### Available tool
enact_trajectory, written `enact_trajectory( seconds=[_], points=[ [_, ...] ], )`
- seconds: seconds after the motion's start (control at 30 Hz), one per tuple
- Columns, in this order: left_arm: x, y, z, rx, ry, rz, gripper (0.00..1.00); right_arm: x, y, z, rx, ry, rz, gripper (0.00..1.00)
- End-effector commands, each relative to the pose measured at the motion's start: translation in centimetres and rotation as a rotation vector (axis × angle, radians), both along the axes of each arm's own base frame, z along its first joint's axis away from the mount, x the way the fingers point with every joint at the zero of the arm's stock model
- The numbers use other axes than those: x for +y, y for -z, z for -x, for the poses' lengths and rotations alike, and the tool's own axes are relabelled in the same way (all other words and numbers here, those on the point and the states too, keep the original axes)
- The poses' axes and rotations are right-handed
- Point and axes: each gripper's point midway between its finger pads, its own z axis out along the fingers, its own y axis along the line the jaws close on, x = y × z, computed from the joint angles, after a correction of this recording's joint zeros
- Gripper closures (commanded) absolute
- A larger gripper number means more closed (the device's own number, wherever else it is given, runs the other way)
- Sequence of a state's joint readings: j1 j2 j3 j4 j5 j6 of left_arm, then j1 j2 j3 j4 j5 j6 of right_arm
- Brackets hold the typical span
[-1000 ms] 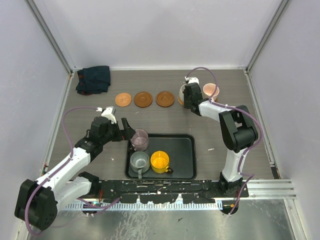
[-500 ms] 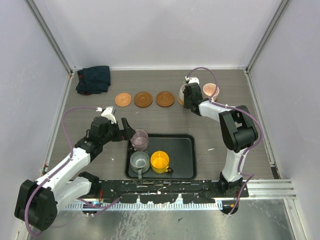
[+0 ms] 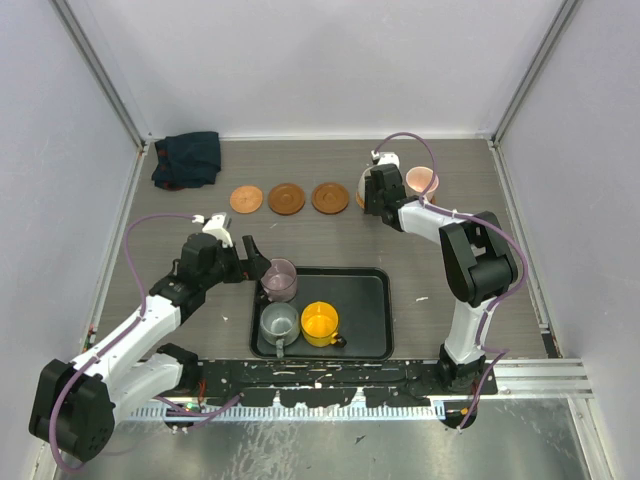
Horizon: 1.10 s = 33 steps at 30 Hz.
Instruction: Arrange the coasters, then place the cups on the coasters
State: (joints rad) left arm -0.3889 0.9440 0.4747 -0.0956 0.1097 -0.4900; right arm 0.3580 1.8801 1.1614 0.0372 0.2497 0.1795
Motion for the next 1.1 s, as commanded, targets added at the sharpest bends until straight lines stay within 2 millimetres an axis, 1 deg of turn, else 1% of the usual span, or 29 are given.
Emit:
enact_trajectory(
  seconds=[0.0,0.23,0.3,0.37,0.43,0.5,0.57,0.8,0.97,1.07],
  points=[
    [-0.6,-1.7,-0.7,-0.053,0.009,0.033,0.02,0.3,-5.2,-1.7,-0.136,0.017,-0.039,0.56],
    [-0.7,-1.6,-0.7,-0.051,0.011,0.036,0.02,0.3,-5.7,-1.5,-0.142,0.021,-0.031,0.55],
    [-0.7,-1.7,-0.7,-0.052,0.012,0.037,0.02,0.3,-5.9,-1.3,-0.143,0.023,-0.027,0.54],
    [-0.8,-1.7,-0.7,-0.054,0.016,0.038,0.02,0.1,-5.9,-0.9,-0.142,0.030,-0.016,0.47],
    [-0.8,-1.9,-0.6,-0.057,0.025,0.039,0.02,0.1,-6.3,-0.4,-0.148,0.034,-0.010,0.37],
    [-1.0,-2.0,-0.5,-0.059,0.037,0.039,0.02,0.1,-6.9,0.2,-0.154,0.033,-0.007,0.32],
    [-1.1,-2.2,-0.4,-0.066,0.055,0.043,0.02,0.2,-7.1,0.9,-0.153,0.032,-0.006,0.30],
    [-1.6,-3.2,0.5,-0.105,0.132,0.036,0.02,1.2,-8.8,4.3,-0.164,0.015,-0.040,0.29],
    [-2.2,-3.4,1.6,-0.107,0.195,0.052,0.02,1.7,-10.0,7.8,-0.176,0.012,-0.086,0.29],
    [-2.5,-2.9,2.4,-0.079,0.222,0.064,0.02,2.1,-10.3,9.8,-0.174,-0.008,-0.105,0.29]
  ],
)
